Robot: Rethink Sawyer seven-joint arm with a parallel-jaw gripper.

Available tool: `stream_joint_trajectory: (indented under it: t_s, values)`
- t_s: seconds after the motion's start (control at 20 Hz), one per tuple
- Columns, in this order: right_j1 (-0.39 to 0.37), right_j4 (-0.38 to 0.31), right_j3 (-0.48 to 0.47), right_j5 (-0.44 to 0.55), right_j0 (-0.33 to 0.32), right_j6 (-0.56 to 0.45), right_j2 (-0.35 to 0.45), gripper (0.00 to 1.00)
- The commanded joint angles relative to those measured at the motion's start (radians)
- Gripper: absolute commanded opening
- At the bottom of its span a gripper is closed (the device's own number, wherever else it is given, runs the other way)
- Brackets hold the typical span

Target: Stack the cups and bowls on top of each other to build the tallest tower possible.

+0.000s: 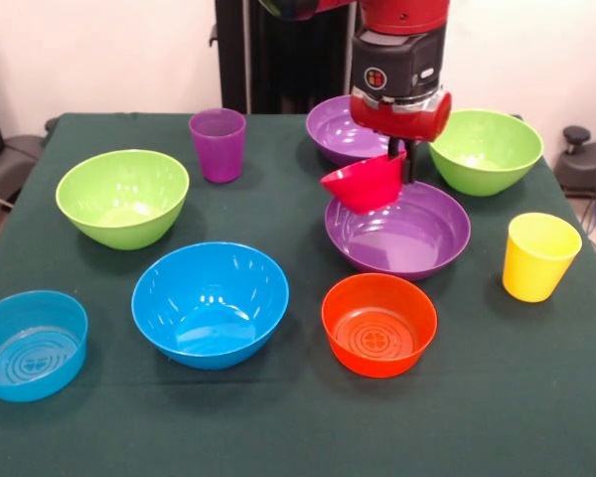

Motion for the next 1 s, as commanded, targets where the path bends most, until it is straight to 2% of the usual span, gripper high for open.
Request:
stream_joint_trajectory:
  t_s: [0.05,0.6,0.9,0.95,1.0]
  values:
    - [0.016,-0.048,0.019,-0.014,0.039,0.185,-0.037,0.0]
    - [-0.003,-0.021,0.014,0.01,0.038,0.171,-0.019,0.0]
    - [-0.011,-0.011,0.02,-0.008,0.044,0.197,-0.016,0.0]
    - [-0.011,-0.008,0.02,-0.006,0.048,0.203,-0.019,1.0]
    - [-0.011,-0.004,0.02,0.001,0.049,0.204,-0.019,1.0]
